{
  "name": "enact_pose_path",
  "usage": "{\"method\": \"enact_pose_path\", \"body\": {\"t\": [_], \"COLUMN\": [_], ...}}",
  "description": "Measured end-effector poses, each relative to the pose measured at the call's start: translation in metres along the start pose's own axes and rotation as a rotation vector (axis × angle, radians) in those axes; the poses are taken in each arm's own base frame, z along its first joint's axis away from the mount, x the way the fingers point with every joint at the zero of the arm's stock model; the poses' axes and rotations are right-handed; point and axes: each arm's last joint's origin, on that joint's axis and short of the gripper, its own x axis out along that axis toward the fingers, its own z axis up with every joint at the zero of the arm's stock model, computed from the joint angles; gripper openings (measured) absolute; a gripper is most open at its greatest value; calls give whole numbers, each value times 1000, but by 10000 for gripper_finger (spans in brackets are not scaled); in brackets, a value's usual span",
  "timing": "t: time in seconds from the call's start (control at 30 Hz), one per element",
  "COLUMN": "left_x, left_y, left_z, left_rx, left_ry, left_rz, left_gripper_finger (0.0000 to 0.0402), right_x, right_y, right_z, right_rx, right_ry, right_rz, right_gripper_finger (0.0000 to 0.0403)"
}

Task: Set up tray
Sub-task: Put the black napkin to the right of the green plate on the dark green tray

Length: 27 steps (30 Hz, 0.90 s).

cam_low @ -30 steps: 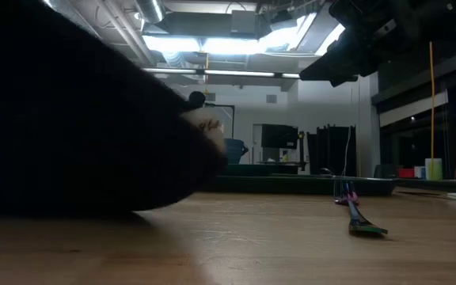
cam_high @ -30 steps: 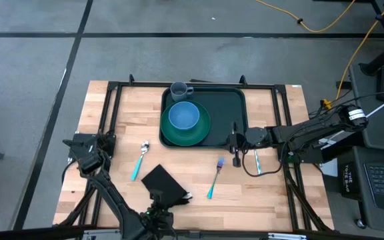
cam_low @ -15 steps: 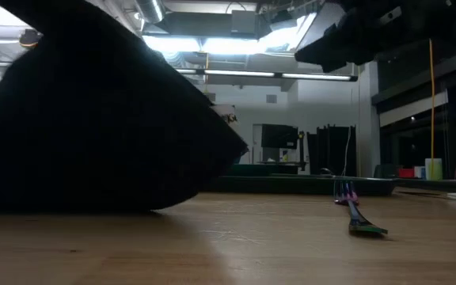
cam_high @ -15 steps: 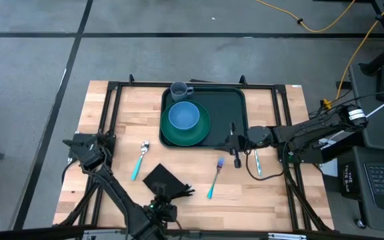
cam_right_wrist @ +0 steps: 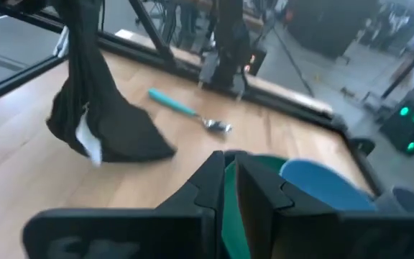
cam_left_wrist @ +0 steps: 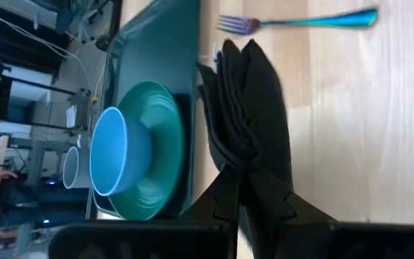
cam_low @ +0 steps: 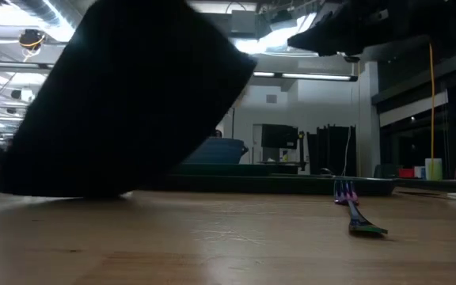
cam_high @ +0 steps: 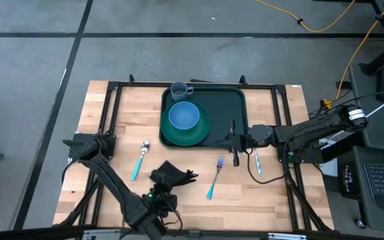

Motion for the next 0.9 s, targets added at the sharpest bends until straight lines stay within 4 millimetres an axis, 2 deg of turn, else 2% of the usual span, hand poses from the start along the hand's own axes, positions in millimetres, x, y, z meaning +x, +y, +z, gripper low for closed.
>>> {"method": "enact_pose_path", "body": {"t": [0.2, 0.5, 0.67, 0.9], "left_x": [-6, 12, 17, 13], "left_y": [23, 47, 56, 73], "left_z": [5, 11, 12, 14], "left_rx": [6, 111, 142, 111], "left_ry": [-20, 47, 67, 52], "left_rz": [-2, 50, 73, 78], "left_gripper_finger": [2, 2, 2, 2], "right_x": [0, -1, -1, 3], "right_y": [-2, -3, -3, -6], "right_z": [8, 13, 14, 39], "right_rx": [-38, -81, -82, -89], "right_ry": [-78, -134, -138, -135], "right_rz": [-23, -28, -4, 128], "right_gripper_finger": [42, 50, 92, 166]}}
